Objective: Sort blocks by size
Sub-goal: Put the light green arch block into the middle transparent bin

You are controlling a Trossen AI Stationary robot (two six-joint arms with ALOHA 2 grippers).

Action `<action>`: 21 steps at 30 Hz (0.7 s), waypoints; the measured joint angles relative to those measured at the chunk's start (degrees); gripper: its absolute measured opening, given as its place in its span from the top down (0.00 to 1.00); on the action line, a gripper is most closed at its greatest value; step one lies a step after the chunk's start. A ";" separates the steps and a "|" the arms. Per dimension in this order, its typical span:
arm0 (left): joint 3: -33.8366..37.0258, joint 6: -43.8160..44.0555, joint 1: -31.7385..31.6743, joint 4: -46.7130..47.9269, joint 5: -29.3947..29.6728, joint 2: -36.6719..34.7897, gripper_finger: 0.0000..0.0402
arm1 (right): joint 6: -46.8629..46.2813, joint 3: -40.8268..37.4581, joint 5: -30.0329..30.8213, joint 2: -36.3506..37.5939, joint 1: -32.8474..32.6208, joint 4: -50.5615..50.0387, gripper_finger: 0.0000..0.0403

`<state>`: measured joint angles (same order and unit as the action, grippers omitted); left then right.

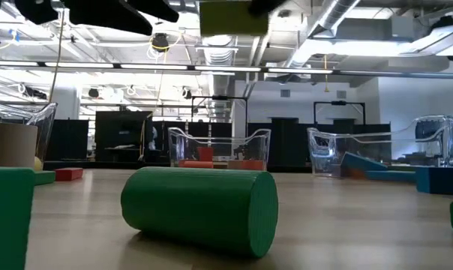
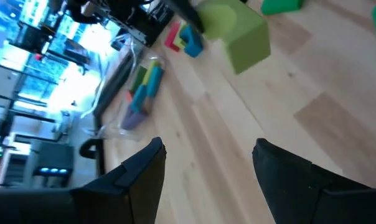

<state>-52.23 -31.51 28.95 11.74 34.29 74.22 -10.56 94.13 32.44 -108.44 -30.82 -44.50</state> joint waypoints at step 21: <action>0.01 -25.70 0.20 -19.49 20.22 8.86 0.42 | 0.37 0.00 -9.91 6.89 9.62 6.59 0.61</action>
<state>-52.23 -57.21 29.15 -7.75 54.51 83.08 -10.19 94.13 22.52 -101.56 -21.20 -37.91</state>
